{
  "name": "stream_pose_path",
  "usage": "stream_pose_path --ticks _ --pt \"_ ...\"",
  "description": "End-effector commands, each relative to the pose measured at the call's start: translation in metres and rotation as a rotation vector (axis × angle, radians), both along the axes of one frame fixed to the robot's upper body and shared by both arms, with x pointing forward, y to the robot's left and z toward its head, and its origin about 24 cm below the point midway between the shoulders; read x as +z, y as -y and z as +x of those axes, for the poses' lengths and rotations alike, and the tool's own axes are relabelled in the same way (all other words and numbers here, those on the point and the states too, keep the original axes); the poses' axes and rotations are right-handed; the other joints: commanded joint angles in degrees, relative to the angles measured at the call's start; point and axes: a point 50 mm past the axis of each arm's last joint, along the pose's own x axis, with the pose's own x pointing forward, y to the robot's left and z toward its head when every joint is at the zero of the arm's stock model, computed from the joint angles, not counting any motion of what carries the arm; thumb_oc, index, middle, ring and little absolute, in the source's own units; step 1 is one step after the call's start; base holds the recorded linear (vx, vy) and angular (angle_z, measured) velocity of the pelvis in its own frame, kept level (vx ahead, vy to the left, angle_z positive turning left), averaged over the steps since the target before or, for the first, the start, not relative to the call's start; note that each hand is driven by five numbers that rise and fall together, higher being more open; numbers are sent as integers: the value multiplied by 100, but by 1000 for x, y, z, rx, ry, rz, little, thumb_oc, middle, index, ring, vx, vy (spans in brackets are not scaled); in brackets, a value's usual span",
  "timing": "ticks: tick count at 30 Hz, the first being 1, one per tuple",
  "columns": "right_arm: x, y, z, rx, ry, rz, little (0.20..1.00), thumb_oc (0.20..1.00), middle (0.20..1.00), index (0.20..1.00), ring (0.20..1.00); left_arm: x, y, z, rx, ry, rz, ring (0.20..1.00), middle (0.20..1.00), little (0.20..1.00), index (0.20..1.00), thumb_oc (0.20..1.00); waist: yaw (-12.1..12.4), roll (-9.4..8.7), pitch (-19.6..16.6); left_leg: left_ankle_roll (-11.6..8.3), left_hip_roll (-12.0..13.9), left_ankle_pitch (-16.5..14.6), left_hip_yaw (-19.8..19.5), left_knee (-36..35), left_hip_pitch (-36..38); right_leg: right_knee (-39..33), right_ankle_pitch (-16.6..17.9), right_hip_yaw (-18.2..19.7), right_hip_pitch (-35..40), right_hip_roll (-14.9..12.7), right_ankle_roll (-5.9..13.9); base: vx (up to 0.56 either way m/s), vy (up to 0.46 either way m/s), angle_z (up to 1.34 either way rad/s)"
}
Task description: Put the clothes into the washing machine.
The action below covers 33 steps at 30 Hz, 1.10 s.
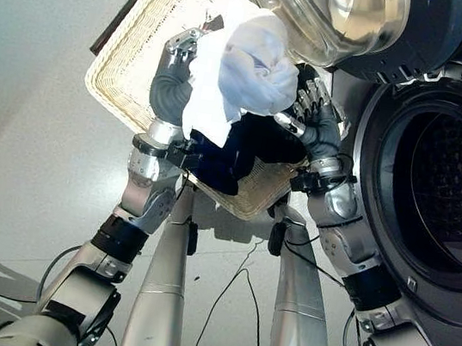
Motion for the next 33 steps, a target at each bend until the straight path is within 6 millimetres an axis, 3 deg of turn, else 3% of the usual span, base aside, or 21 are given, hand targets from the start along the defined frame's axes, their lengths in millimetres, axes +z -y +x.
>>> stream_pose_path --ticks 1,8,18,24,27,33 --pt "39 -8 -26 75 220 71 1000 1000 1000 1000 1000 35 15 -26 -89 206 -3 200 200 200 200 200 -47 257 -98 374 -523 -548 32 614 -66 -1956 1452 -488 586 222 383 0 0 0" --pt "44 -15 -28 133 218 60 1000 1000 1000 1000 1000 36 17 -27 -115 201 -9 200 200 200 200 200 -27 258 -98 372 -527 -537 34 615 -66 -1955 1454 -519 587 219 384 0 0 0" --pt "35 -45 -30 264 171 -88 1000 1000 1000 1000 1000 41 28 -38 -150 244 -3 200 200 200 200 200 31 289 -98 380 -553 -485 36 601 -86 -1962 1451 -593 577 208 354 0 0 0" --pt "33 -43 -26 144 186 -128 1000 1000 1000 1000 1000 41 27 -38 -129 256 -24 200 200 200 200 200 42 306 -98 370 -558 -466 35 606 -94 -1954 1442 -592 580 214 345 0 0 0" --pt "29 -33 -21 55 181 -139 1000 1000 1000 1000 1000 41 19 -42 -93 281 -75 200 200 200 200 200 45 323 -98 381 -562 -482 39 625 -112 -1914 1412 -580 559 225 341 3 23 1" --pt "32 -24 -25 54 210 -117 1000 1000 1000 1000 1000 41 17 -45 -96 279 -73 200 200 200 200 200 41 310 -98 394 -584 -496 14 642 -133 -1889 1412 -589 534 236 353 0 0 0"
